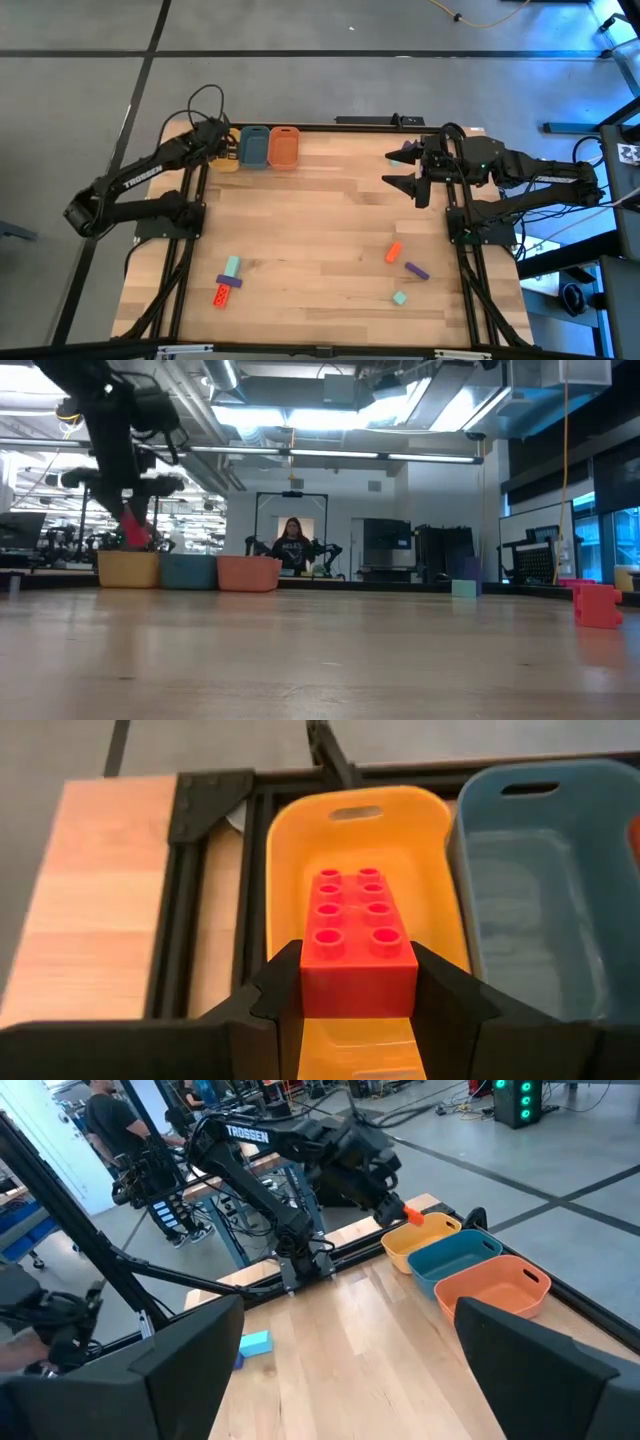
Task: Sort & place blocks by color
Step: Put the top orange game piece into the yellow bin
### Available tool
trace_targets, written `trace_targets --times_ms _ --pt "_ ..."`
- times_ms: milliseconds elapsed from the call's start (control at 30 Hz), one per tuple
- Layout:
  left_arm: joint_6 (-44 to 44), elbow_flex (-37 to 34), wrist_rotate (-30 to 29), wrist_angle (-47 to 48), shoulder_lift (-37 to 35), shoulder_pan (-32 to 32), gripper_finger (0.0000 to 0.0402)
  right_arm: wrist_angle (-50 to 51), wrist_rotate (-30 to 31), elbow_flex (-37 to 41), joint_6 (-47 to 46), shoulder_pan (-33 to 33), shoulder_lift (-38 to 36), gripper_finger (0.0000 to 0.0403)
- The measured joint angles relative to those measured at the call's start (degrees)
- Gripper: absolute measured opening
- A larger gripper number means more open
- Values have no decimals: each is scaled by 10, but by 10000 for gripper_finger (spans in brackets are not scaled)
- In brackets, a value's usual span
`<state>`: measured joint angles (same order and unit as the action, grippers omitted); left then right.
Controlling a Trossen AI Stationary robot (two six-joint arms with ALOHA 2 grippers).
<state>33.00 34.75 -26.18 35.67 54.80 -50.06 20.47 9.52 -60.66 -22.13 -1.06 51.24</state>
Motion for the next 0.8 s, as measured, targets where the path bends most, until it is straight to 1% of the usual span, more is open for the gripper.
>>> trace_targets --times_ms 67,167,300,433,533,633,800 --pt "6 -14 8 -32 11 -2 129 0 0 0 0 0 0 365" --pt "24 -27 6 -56 30 -2 129 0 0 0 0 0 0 365" --pt "20 -33 -15 -88 57 -2 129 0 0 0 1 0 0 365" --pt "-3 -33 -31 -129 93 -2 129 0 0 0 1 0 0 365" --pt "0 -33 -47 -129 115 -2 129 0 0 0 1 0 0 365" --pt "7 -33 -48 -127 134 -2 129 0 0 0 1 0 0 365" --pt "18 -33 -63 -131 143 -2 129 0 0 0 1 0 0 365"
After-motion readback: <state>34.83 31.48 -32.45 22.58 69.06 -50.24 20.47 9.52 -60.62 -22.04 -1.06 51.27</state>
